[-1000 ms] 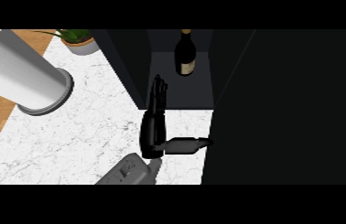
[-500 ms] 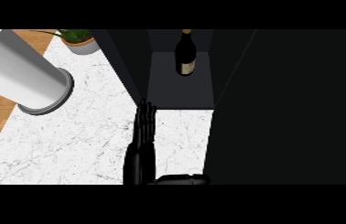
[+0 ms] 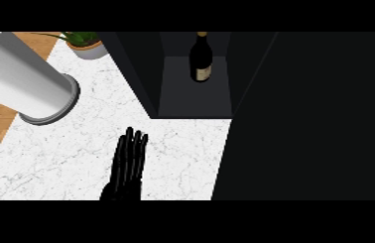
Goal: Pick up the wine, place it into the cabinet and close the cabinet
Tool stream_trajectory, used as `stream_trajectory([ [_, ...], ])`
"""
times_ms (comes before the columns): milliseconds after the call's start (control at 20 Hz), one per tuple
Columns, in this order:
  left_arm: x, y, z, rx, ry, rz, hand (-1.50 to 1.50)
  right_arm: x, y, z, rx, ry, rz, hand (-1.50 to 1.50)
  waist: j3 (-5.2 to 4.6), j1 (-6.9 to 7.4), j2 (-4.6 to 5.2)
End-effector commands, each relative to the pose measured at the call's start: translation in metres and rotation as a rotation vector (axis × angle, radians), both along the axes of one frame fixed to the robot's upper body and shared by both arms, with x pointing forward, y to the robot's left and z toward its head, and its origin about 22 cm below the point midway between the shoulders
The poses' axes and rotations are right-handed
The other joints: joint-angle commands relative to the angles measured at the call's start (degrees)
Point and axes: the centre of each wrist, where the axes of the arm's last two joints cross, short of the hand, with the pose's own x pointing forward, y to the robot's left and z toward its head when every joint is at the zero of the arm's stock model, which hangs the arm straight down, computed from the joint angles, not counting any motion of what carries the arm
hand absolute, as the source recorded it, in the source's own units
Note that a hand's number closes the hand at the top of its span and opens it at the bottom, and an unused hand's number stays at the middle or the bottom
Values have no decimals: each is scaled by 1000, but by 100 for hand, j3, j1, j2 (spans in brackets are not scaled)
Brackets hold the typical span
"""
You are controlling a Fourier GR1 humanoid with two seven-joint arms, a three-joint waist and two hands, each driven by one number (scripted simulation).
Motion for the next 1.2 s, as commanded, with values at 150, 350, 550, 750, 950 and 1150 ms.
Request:
stream_trajectory([
  [150,-20,34,18,11,-6,-79,-150,-27,1,1,-21,-19,134,150,-2,-19,0],
  [350,-26,57,25,22,-14,-71,-150,-37,-7,-4,14,5,177,150,2,-37,-9],
  [550,-14,83,23,10,-23,-27,-150,-35,13,-7,88,130,276,150,-9,-25,-5],
  [750,-14,106,31,27,-51,3,-150,-38,26,-9,82,172,302,150,-8,10,-5],
  [950,-1,131,44,-8,-72,21,-150,-43,35,-12,30,154,429,150,-6,-15,-6],
  [1150,-16,149,39,18,-46,45,-150,-57,42,5,-15,107,499,150,-11,32,-19],
])
